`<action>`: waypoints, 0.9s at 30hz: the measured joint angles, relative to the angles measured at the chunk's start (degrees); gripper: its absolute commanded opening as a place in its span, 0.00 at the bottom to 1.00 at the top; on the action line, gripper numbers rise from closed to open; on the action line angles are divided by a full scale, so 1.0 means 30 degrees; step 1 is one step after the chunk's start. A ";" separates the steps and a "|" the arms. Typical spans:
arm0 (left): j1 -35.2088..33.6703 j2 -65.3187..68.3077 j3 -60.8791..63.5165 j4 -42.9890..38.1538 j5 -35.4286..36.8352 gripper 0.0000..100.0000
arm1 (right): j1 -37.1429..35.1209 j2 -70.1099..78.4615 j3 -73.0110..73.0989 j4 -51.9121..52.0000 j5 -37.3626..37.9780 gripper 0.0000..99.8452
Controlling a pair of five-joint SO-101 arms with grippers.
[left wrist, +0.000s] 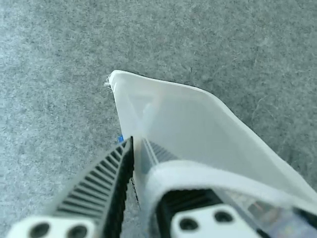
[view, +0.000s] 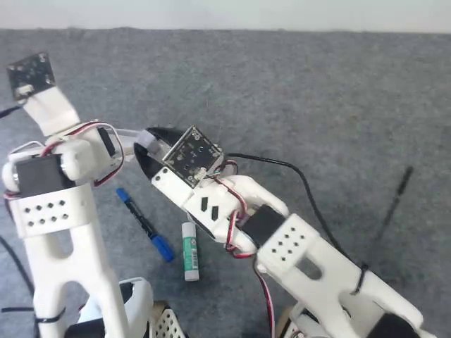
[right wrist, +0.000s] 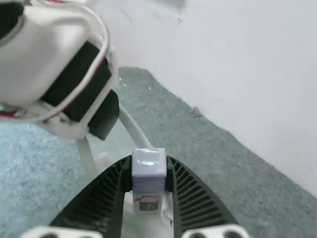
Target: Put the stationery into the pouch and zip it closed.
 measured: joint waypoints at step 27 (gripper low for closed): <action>-0.0322 0.0000 -0.0029 0.0000 0.0000 0.01 | -0.0147 0.2784 -0.6476 0.8762 -0.1143 0.01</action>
